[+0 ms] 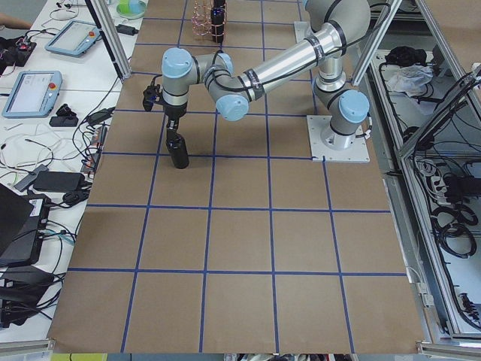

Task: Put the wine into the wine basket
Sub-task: 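Close the left gripper on the bottle neck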

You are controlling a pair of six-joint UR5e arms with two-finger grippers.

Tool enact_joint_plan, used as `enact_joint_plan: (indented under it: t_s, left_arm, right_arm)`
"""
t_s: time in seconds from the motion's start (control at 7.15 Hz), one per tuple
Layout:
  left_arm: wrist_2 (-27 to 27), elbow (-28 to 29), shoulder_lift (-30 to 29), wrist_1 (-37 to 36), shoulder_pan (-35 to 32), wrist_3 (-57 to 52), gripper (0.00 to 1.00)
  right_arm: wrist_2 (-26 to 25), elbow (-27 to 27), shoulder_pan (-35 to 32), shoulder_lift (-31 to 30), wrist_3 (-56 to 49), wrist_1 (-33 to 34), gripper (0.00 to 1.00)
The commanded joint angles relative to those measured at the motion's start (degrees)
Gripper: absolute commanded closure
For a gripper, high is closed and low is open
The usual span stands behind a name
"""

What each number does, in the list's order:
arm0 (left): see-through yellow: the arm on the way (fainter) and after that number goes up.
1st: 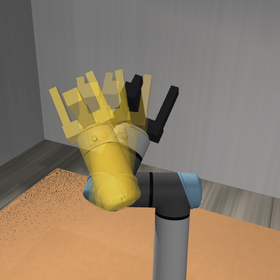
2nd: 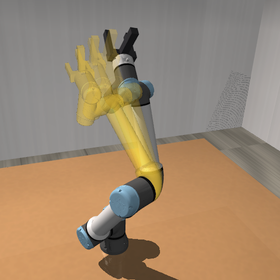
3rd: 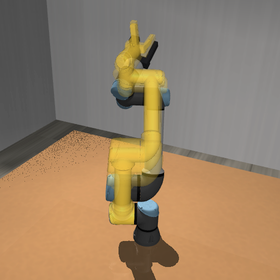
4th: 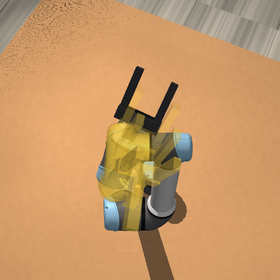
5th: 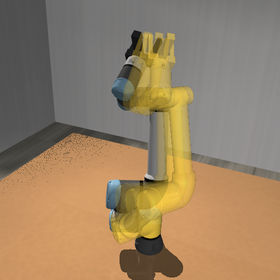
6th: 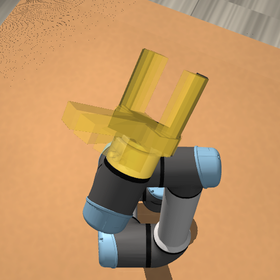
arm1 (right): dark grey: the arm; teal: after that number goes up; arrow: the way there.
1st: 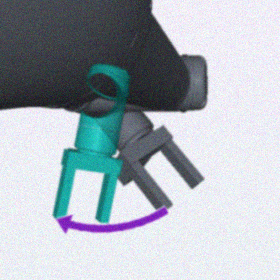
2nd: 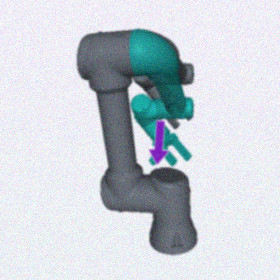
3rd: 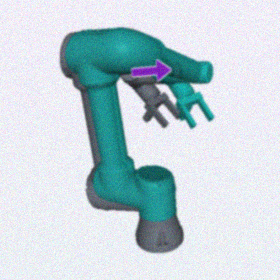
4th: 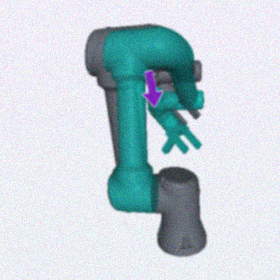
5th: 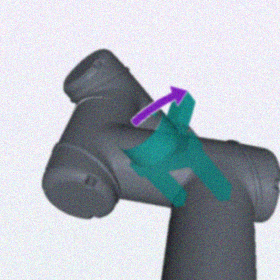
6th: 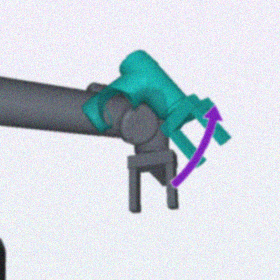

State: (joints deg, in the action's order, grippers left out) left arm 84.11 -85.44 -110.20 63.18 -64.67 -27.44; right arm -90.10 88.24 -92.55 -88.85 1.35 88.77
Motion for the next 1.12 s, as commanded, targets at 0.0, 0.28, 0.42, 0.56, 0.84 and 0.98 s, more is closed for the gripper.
enact_joint_plan:
  t_s: [0.0, 0.28, 0.42, 0.56, 0.84, 0.98]
  left_arm:
    - [-0.2, 0.0, -0.1, -0.2, 0.0, 0.4, 0.25]
    - [-0.2, 0.1, -0.1, -0.3, 0.0, 0.3, 0.33]
    - [-0.3, 0.1, -0.1, -1.5, -0.1, 0.0, 0.34]
    - [-0.3, 0.1, -0.1, -1.8, -0.1, -0.1, 0.36]
    - [-0.3, -0.1, -0.2, -1.8, -0.1, -0.1, 0.39]
    - [-0.3, -0.1, -0.2, -1.8, -0.1, -0.2, 0.4]
  right_arm:
    - [0.0, 0.0, 0.0, 0.0, 0.1, 0.0, 0.0]
    - [0.0, 0.0, 0.0, 0.0, 0.0, 0.1, 0.0]
    - [0.1, 0.0, 0.0, 0.0, 0.1, 0.1, 0.0]
    - [0.1, 0.0, 0.0, 0.0, 0.1, 0.3, 0.0]
    - [0.0, 0.0, 0.0, 0.0, 0.1, 0.4, 0.0]
    - [0.2, 0.0, 0.0, 0.0, 0.0, 0.6, 0.0]
